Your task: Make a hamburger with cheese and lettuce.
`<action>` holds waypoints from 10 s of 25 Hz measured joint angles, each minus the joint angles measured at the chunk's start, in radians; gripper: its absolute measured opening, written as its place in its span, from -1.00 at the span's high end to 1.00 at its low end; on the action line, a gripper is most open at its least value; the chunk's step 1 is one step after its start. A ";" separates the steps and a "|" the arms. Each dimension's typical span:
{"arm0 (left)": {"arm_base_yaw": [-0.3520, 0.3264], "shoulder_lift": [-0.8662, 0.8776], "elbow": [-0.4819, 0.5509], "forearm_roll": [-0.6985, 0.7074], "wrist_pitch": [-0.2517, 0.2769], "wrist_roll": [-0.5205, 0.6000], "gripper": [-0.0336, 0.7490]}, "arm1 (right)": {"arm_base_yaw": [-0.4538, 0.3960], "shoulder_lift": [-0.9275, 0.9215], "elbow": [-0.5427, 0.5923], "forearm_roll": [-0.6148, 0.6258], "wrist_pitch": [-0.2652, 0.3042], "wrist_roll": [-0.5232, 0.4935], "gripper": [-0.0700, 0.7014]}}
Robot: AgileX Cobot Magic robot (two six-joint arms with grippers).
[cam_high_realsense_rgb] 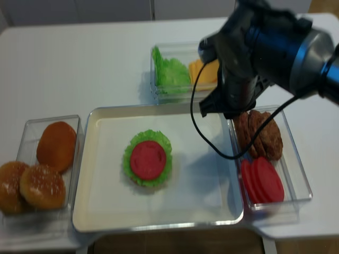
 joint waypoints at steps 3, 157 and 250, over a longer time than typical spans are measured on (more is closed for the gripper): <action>0.000 0.000 0.000 0.000 0.000 0.000 0.00 | 0.000 -0.022 -0.022 0.012 0.017 0.002 0.53; 0.000 0.000 0.000 0.000 0.000 0.000 0.00 | -0.545 -0.591 0.346 0.361 0.102 -0.332 -0.31; -0.002 0.000 0.000 0.000 0.000 0.000 0.00 | -0.547 -1.757 0.968 0.372 -0.009 -0.432 -0.31</action>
